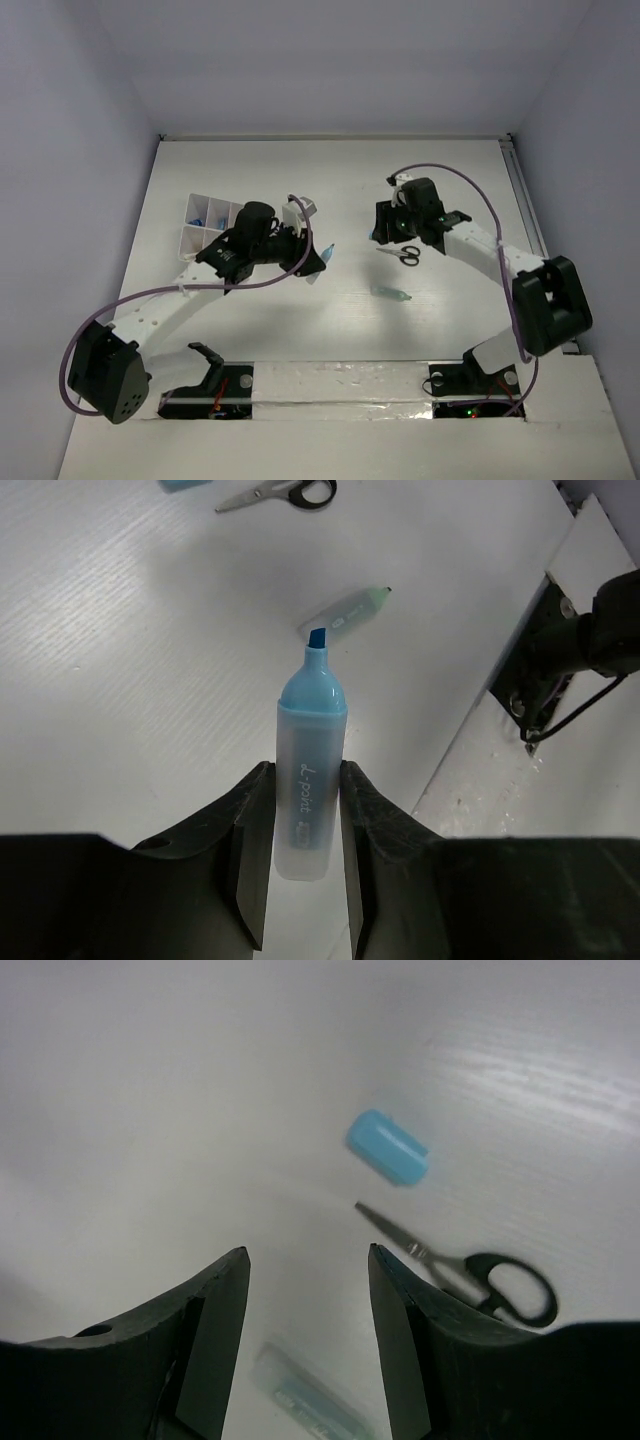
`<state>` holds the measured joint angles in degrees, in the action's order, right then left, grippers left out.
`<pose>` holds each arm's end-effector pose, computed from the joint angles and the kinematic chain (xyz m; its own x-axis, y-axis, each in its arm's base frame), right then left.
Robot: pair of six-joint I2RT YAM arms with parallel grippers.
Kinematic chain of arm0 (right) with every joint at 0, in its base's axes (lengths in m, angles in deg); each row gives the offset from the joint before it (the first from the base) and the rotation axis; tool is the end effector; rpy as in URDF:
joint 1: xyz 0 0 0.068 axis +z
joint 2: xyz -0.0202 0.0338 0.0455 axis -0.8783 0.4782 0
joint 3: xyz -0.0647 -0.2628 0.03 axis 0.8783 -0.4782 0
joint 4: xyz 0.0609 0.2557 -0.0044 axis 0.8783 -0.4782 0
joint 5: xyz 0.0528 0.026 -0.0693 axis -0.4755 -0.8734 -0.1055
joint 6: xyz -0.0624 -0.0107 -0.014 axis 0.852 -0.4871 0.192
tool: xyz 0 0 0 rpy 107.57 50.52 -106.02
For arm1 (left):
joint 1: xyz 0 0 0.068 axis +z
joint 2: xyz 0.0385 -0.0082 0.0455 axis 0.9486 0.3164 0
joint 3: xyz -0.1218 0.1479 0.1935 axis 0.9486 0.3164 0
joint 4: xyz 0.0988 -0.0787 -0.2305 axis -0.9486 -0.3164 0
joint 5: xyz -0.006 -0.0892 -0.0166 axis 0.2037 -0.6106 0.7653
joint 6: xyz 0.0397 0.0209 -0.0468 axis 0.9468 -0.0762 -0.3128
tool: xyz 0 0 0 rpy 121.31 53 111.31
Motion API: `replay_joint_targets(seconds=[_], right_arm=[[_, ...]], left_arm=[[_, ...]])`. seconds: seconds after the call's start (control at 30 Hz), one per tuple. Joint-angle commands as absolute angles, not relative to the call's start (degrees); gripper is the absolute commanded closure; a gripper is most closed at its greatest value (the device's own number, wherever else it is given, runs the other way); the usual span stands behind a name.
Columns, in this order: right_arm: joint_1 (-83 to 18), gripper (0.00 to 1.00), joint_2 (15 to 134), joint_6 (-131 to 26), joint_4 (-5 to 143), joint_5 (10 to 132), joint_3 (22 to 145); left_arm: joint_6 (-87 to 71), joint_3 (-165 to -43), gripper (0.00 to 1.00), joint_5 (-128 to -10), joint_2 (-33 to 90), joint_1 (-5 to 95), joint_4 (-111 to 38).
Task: Sort the stationery into containers
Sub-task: Pick up the pen from the center of the board, then pick up the pen cap from the center of the board.
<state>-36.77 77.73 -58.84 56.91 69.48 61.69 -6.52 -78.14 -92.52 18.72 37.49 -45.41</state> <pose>0.2936 0.1438 0.2167 -0.7226 -0.0848 -0.6860 -0.3652 0.8895 0.2748 0.2091 -0.1733 0.2767 -0.5098 0.1649 -0.8443 0.7900 0.4783 -0.3836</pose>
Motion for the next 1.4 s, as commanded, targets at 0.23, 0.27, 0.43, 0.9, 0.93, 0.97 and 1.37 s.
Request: replay_joint_targets(seconds=[0.23, 0.27, 0.43, 0.9, 0.93, 0.97, 1.37], right_arm=[[-36.3, 0.42, 98.6, -33.0, 39.6, 76.3, 87.2], [-36.3, 0.42, 100.1, -31.2, 38.5, 75.7, 87.9], [-36.3, 0.42, 103.8, -28.8, 34.6, 74.4, 91.9], [-35.8, 0.47, 110.2, -27.8, 33.0, 71.0, 95.1], [-35.8, 0.47, 110.4, -27.8, 33.1, 71.0, 95.1], [-35.8, 0.48, 110.7, -27.9, 33.1, 71.0, 95.2], [-35.2, 0.74, 109.7, -30.9, 34.7, 72.6, 96.3]], left_arm=[[-9.7, -74.9, 1.0, -101.2, 13.0, 40.4, -40.0], [-9.6, -74.9, 1.0, -100.8, 12.8, 40.4, -40.3], [-9.4, -75.3, 1.0, -100.2, 12.2, 40.4, -40.7], [-9.4, -75.3, 1.0, -100.2, 13.2, 42.0, -40.7], [-9.5, -75.3, 1.0, -100.1, 13.2, 42.0, -40.7], [-9.4, -75.3, 1.0, -100.1, 13.2, 42.0, -40.7], [-9.4, -75.3, 1.0, -99.8, 13.2, 42.0, -40.6]])
